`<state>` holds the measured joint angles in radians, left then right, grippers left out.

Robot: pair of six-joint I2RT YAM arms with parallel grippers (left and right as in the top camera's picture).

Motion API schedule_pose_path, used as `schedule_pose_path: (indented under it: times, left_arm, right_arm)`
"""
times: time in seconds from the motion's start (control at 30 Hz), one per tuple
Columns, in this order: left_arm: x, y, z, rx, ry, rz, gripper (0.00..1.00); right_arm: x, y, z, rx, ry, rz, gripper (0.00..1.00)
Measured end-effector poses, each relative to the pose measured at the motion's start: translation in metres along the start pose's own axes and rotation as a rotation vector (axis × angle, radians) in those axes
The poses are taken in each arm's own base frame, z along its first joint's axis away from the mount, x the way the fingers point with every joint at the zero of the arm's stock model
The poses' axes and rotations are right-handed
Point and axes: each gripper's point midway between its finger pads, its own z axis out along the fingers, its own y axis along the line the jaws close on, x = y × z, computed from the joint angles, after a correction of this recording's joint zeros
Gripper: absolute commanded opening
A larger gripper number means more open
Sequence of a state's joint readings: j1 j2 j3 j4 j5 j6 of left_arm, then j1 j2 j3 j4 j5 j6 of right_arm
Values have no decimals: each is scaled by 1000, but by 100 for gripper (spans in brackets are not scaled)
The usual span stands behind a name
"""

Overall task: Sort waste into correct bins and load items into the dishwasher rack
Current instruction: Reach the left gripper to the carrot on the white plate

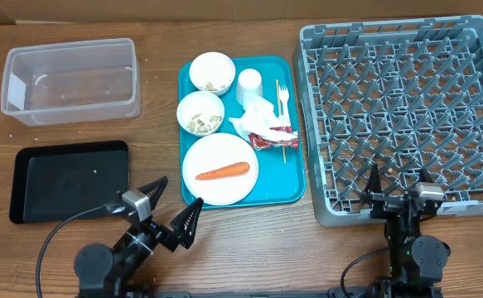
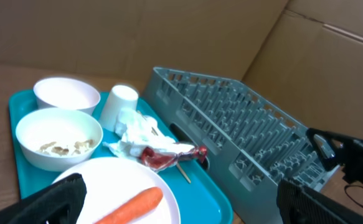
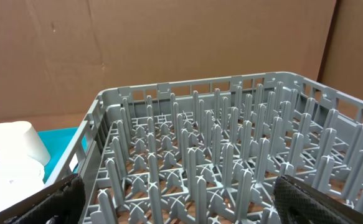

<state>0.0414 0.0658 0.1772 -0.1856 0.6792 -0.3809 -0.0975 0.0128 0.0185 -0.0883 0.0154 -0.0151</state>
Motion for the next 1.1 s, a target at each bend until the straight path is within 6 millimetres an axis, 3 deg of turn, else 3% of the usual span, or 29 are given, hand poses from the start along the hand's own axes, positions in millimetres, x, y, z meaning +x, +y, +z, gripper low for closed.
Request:
schedule_pose_path:
  times: [0.07,0.27,0.33,0.53,0.67,0.9,1.1]
  left_arm:
    - [-2,-2,-2,-22,51,-4,100]
    - [-51,-13,0,-72,92,55,100]
    - [-57,-10,4,-98,156,32,100]
    - [-36,14,24,-169,475,-134,100]
    - [-24,11,47,-143,676,-167,100]
    - [1,4,103,-156,880,2,100]
    - [18,38,120,-296,922,84,100]
  right_arm:
    - [0,0,0,0,0,0,100]
    - [0,0,0,0,1,0,100]
    - [0,0,0,0,1,0,100]
    - [0,0,0,0,0,0,100]
    - [0,0,0,0,0,-1,100]
    - [0,0,0,0,0,0,100]
    - [0,0,0,0,1,0,100]
